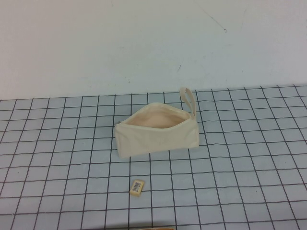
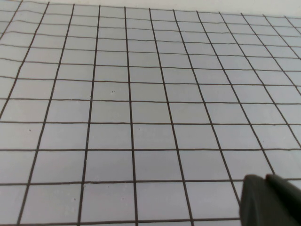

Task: Put eraser into pencil case

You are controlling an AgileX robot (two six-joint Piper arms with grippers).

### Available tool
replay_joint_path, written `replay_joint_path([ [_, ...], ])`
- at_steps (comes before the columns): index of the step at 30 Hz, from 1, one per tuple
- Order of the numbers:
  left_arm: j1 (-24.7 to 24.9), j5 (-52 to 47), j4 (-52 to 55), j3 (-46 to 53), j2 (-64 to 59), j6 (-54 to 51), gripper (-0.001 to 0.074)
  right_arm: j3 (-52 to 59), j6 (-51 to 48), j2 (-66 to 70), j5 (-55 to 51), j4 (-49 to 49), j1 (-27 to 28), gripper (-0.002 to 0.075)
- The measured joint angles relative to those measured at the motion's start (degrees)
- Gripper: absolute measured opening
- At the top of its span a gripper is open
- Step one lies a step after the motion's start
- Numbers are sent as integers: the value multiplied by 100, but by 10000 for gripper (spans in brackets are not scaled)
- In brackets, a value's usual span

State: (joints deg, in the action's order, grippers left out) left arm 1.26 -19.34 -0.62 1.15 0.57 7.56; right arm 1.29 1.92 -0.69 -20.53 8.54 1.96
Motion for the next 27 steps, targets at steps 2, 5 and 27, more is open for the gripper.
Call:
replay_joint_path([
  [2,0,0,0,0,0,0,-1,0,0,0,0,0,0,-1],
  [5,0,0,0,0,0,0,-1,0,0,0,0,0,0,-1],
  [27,0,6420,273,34,0,-131,-3,0,0,0,0,0,0,-1],
])
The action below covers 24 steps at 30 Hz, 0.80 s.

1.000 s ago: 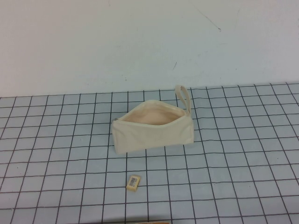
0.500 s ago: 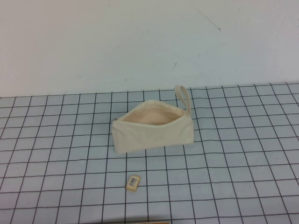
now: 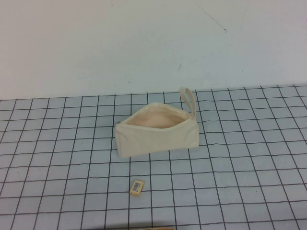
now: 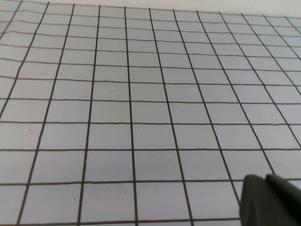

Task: Put eraser into pencil case

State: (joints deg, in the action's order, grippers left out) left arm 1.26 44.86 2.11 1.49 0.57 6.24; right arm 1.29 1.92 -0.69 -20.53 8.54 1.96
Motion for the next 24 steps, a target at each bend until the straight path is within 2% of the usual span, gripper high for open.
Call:
replay_joint_path([
  [3,0,432,0,0,0,0,-3,0,0,0,0,0,0,-1],
  [6,0,389,0,0,0,31,-3,0,0,0,0,0,0,-1],
  [8,0,-174,13,-209,12,77,-3,0,0,0,0,0,0,-1],
  [13,0,-2573,133,-1487,-75,125,-3,0,0,0,0,0,0,-1],
  [14,0,-3320,146,-2037,-336,178,-3,0,0,0,0,0,0,-1],
  [19,0,-5222,-43,-3308,-1472,286,-3,0,0,0,0,0,0,-1],
  [21,0,-5768,-138,-3583,-1952,293,-3,0,0,0,0,0,0,-1],
  [24,0,-6036,-211,-3675,-2498,307,-3,0,0,0,0,0,0,-1],
])
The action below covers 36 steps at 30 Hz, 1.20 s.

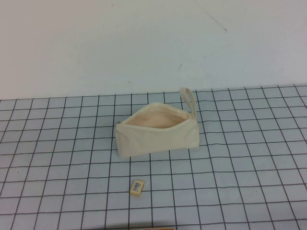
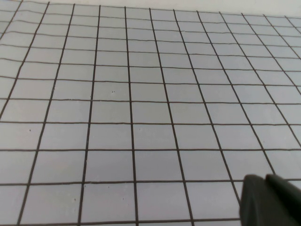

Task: Put eraser into pencil case

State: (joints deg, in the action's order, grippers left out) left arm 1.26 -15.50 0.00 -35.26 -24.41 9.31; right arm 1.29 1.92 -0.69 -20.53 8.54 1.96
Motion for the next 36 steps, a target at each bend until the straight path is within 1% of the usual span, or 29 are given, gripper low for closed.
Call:
replay_joint_path([
  [7,0,-143,0,0,-1047,12,-3,0,0,0,0,0,0,-1],
  [13,0,-298,-526,-42,-2103,-107,-3,0,0,0,0,0,0,-1],
  [16,0,-900,-1040,-284,-2841,-680,-3,0,0,0,0,0,0,-1],
  [21,0,-2340,-2173,-1147,-4123,-2014,-3,0,0,0,0,0,0,-1],
  [23,56,-2713,-2585,-1498,-4553,-2511,-3,0,0,0,0,0,0,-1],
  [25,221,-2947,-2764,-1768,-4974,-2813,-3,0,0,0,0,0,0,-1],
  [28,685,-3029,-2802,-2108,-5470,-2913,-3,0,0,0,0,0,0,-1],
  [34,1875,-2881,-2501,-2644,-6294,-2853,-3,0,0,0,0,0,0,-1],
  [36,2229,-2767,-2169,-2818,-6595,-2569,0,0,0,0,0,0,0,-1],
])
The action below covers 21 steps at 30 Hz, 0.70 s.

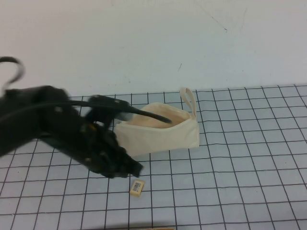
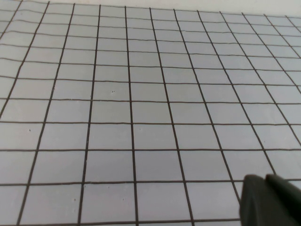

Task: Put eraser into pencil case
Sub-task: Pick up the eraser from the table

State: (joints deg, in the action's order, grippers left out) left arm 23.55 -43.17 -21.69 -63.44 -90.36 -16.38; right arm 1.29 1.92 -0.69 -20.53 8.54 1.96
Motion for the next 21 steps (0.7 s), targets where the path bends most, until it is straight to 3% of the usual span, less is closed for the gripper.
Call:
replay_joint_path([
  [1,123,19,177,-77,-156,163,5,0,0,0,0,0,0,-1],
  [5,703,-34,1347,-548,-900,1203,162,0,0,0,0,0,0,-1],
  [8,814,-98,1777,-813,-1281,1700,283,0,0,0,0,0,0,-1],
  [10,814,-109,1927,-954,-1541,1970,324,0,0,0,0,0,0,-1],
  [15,814,-175,2169,-1238,-2072,2299,345,0,0,0,0,0,0,-1],
  [21,814,-364,2169,-1469,-2574,2274,299,0,0,0,0,0,0,-1],
])
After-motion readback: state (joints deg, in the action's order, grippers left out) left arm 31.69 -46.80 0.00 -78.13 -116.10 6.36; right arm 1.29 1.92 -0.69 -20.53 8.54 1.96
